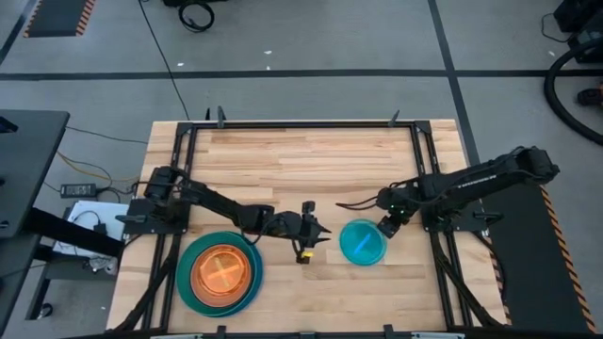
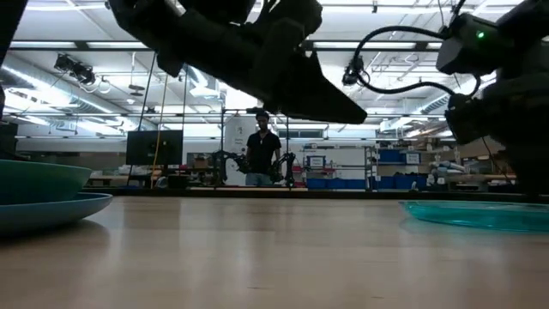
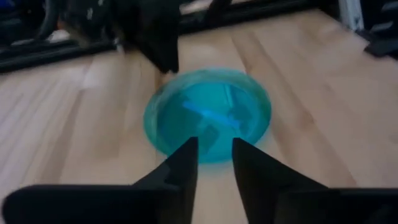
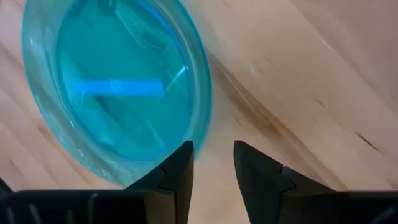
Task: Stack plastic plates
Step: Stack the light blue plate on top of the orange plate
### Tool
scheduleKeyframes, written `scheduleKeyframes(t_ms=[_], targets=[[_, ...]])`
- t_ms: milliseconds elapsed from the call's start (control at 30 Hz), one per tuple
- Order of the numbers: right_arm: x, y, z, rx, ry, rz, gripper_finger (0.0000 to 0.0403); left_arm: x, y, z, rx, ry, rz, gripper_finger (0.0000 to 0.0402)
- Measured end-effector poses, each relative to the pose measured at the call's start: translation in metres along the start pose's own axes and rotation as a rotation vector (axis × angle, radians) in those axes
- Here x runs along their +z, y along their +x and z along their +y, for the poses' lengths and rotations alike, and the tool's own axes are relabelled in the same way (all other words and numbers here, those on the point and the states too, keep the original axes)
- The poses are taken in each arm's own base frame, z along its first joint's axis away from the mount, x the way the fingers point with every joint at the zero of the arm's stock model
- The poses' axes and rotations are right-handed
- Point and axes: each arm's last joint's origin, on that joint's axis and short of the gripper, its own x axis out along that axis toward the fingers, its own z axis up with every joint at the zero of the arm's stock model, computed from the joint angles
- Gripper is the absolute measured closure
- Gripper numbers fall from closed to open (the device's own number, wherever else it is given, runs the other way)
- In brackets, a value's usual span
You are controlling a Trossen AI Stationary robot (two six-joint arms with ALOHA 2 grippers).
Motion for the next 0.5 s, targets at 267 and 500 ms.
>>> scheduleKeyframes(t_ms=[267,500], targets=[[0.009,0.017,0.008,-0.004,0.005,-0.027,0.0278,-0.008,0.018,-0.007,-0.058,-0.095,0.043,0.0247],[0.018,0.027,0.016,0.042,-0.069,-0.068,0.0278,-0.018,0.032,-0.021,-0.084,-0.152,0.107,0.0246]])
